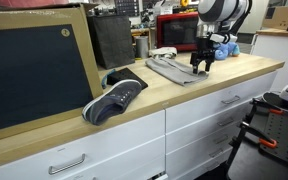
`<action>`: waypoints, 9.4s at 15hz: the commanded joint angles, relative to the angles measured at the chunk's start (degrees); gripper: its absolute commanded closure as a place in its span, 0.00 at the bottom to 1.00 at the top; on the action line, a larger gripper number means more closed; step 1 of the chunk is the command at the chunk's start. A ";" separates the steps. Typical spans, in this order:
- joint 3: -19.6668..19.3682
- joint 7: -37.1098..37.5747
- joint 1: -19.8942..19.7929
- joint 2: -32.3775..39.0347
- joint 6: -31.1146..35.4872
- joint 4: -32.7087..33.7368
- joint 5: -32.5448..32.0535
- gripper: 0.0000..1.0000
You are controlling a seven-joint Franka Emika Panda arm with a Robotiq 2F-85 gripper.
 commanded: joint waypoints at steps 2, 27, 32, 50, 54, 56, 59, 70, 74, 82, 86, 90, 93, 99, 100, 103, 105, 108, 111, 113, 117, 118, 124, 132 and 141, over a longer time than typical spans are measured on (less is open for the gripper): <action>0.93 1.10 1.26 -2.24 4.03 -5.29 0.68 0.00; 0.76 4.56 1.46 -5.65 -0.55 -6.82 0.66 0.97; 0.49 2.35 1.64 -9.13 -10.90 -7.15 0.93 0.97; -0.41 22.67 0.49 7.50 -30.99 21.33 12.63 0.97; -1.23 27.33 -0.82 12.45 -32.63 28.44 15.56 0.97; -1.80 29.31 -1.50 14.79 -32.98 31.60 16.78 0.97; -2.24 31.75 -2.49 17.83 -32.82 35.66 18.09 0.97; -2.44 44.03 -4.55 29.49 -33.53 51.13 19.74 0.97; -2.02 48.22 -6.12 32.91 -35.72 56.91 20.67 0.97; -2.19 50.69 -10.71 35.98 -42.20 65.97 26.84 0.97; -3.32 50.79 -11.96 36.79 -40.92 66.85 26.16 0.97; -3.43 48.39 -12.12 36.38 -39.45 65.43 25.42 0.49; -3.36 45.89 -11.45 34.77 -37.14 64.47 24.97 0.25; -2.22 31.77 -8.26 26.24 -33.16 59.17 22.43 0.00; -1.87 29.54 -7.26 24.44 -32.73 57.27 21.44 0.00; -0.87 23.17 -3.96 19.50 -29.99 50.30 17.62 0.00; -0.13 19.35 -1.85 17.04 -26.55 45.39 14.47 0.00; 0.87 13.81 0.71 15.61 -19.25 39.36 9.88 0.00; 1.64 8.79 2.01 15.15 -11.78 34.93 5.03 0.29; 1.97 5.40 2.41 14.75 -6.73 32.09 1.88 0.40; 2.31 -0.91 2.50 13.84 3.19 26.29 -4.98 0.70; 2.35 -1.53 2.39 13.75 4.51 25.05 -6.33 0.78; 1.39 -0.96 2.82 14.70 10.33 19.34 -14.83 1.00; 1.43 -2.08 2.23 11.33 13.71 11.09 -19.88 1.00; 2.33 -7.36 1.62 0.99 10.36 -0.43 -17.78 1.00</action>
